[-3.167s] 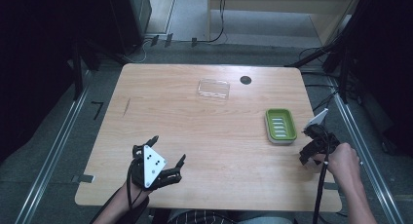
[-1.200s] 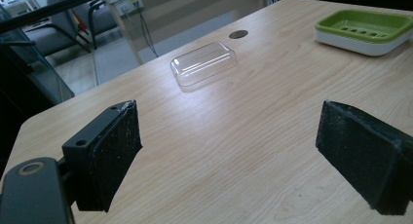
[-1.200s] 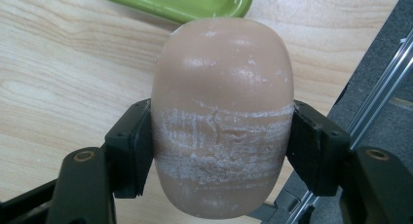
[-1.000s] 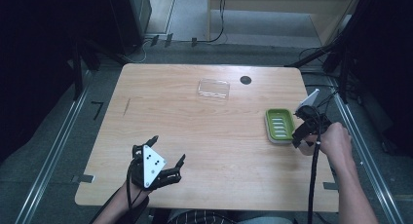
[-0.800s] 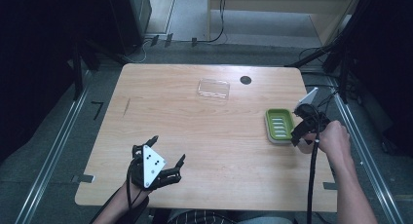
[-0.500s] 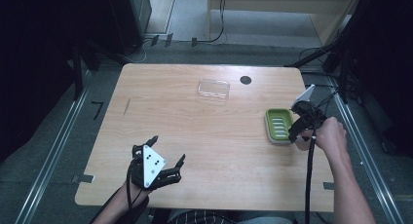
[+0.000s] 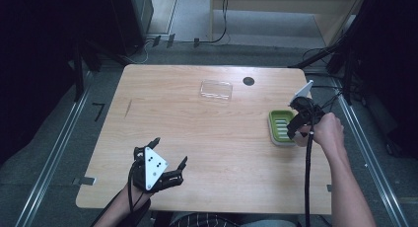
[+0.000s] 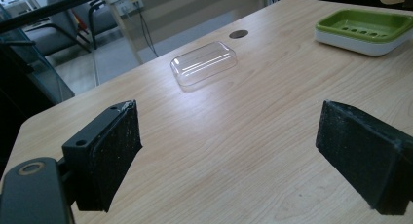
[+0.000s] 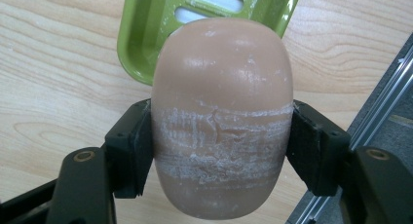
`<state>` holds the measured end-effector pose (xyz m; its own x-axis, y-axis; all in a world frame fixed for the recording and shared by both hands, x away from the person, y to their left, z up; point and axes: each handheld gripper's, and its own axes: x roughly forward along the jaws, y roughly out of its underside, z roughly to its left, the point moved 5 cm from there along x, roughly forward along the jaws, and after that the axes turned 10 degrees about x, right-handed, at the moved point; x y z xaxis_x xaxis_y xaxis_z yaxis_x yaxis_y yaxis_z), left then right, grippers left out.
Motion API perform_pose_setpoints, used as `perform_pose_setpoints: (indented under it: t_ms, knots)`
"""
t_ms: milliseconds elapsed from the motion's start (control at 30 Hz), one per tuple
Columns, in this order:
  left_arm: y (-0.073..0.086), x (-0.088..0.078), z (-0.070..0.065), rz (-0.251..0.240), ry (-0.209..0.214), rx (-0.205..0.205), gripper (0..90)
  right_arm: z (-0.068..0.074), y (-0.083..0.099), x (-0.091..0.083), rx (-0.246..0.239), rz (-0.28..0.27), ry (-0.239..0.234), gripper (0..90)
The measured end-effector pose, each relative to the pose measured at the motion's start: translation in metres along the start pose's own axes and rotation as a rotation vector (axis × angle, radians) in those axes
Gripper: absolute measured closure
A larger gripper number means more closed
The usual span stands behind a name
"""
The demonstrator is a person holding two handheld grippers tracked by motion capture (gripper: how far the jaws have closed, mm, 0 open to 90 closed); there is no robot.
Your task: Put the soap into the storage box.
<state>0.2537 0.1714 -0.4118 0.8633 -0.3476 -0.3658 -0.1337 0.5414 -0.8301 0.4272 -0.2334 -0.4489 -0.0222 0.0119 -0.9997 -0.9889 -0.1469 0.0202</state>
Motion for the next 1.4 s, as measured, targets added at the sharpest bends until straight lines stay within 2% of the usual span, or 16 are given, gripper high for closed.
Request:
perform_pose_setpoints:
  t_ms: [667,1000,1133,1167,1400]
  knots:
    - [0.0,0.0,0.0,-0.001,-0.002,0.001,9.8,0.011,-0.018,-0.002,0.008,-0.021,-0.01,33.2]
    - [0.0,-0.001,0.0,-0.006,-0.006,-0.002,9.8,0.015,-0.026,0.003,0.015,-0.028,-0.013,33.2]
    - [0.0,-0.001,0.0,-0.005,-0.006,-0.001,9.8,0.019,-0.03,0.006,0.036,-0.025,-0.02,33.2]
    - [0.0,-0.001,0.0,-0.005,-0.006,-0.001,9.8,0.018,-0.031,0.007,0.027,-0.028,-0.021,33.2]
    - [0.0,-0.001,0.001,-0.006,-0.005,0.001,9.8,0.019,-0.036,0.013,0.046,-0.028,-0.03,33.2]
